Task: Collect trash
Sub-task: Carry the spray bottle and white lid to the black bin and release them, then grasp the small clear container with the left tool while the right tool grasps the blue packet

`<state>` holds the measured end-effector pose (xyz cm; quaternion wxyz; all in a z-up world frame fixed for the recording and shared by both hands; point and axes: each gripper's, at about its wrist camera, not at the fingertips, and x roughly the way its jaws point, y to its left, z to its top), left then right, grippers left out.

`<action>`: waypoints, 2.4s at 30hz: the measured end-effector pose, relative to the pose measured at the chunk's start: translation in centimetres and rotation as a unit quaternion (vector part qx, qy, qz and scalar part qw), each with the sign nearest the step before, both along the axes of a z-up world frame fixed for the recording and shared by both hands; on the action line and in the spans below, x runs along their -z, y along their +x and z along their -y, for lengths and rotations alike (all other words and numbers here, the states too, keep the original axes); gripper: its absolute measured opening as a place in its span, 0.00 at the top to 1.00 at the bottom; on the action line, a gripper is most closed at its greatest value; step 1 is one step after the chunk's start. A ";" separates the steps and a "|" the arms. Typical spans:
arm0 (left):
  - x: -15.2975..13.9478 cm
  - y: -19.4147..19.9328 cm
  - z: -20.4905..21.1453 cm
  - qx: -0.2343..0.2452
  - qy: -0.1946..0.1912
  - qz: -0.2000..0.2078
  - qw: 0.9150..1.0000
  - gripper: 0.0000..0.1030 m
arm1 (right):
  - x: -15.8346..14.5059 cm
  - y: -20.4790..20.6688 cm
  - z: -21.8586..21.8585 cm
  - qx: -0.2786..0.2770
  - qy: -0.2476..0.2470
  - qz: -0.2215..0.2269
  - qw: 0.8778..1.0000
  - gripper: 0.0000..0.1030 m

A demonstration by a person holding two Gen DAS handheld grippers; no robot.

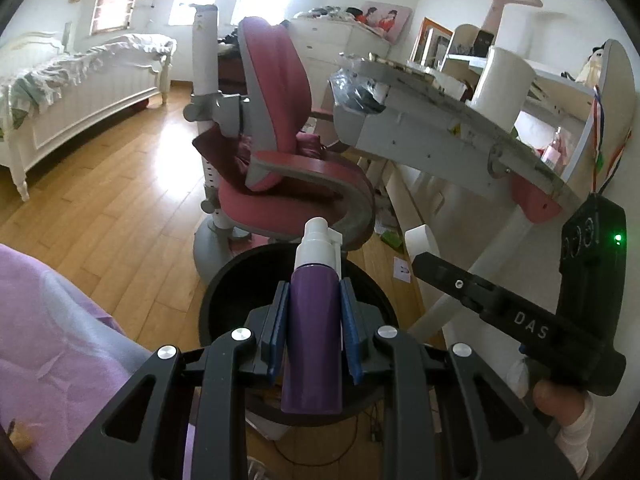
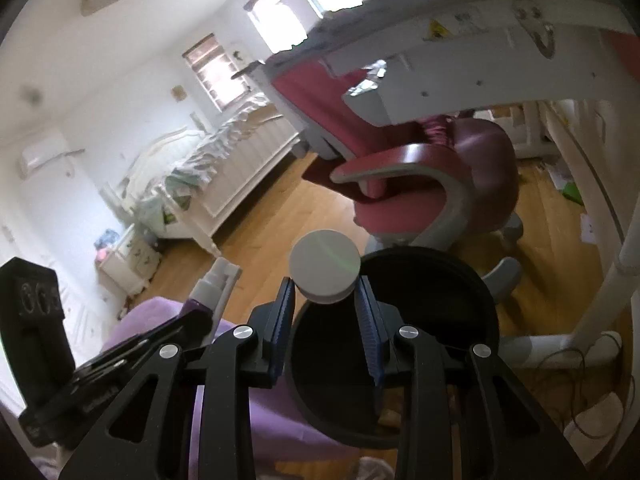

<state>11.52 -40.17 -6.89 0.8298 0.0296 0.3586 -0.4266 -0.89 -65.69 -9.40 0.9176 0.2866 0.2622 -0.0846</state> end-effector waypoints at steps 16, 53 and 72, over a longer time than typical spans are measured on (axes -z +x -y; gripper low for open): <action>-0.4 -0.3 2.2 0.006 0.003 0.031 0.999 0.17 | 1.9 -0.4 2.0 0.040 0.030 -0.022 0.999 0.45; 3.5 2.2 -33.6 -0.295 0.150 -0.005 0.944 0.39 | -2.2 11.4 -34.0 -0.357 -0.116 -0.069 0.924 0.25; 4.1 4.5 -35.4 -0.295 0.155 -0.016 0.943 0.60 | 0.8 16.0 -39.3 -0.383 -0.166 -0.120 0.901 0.25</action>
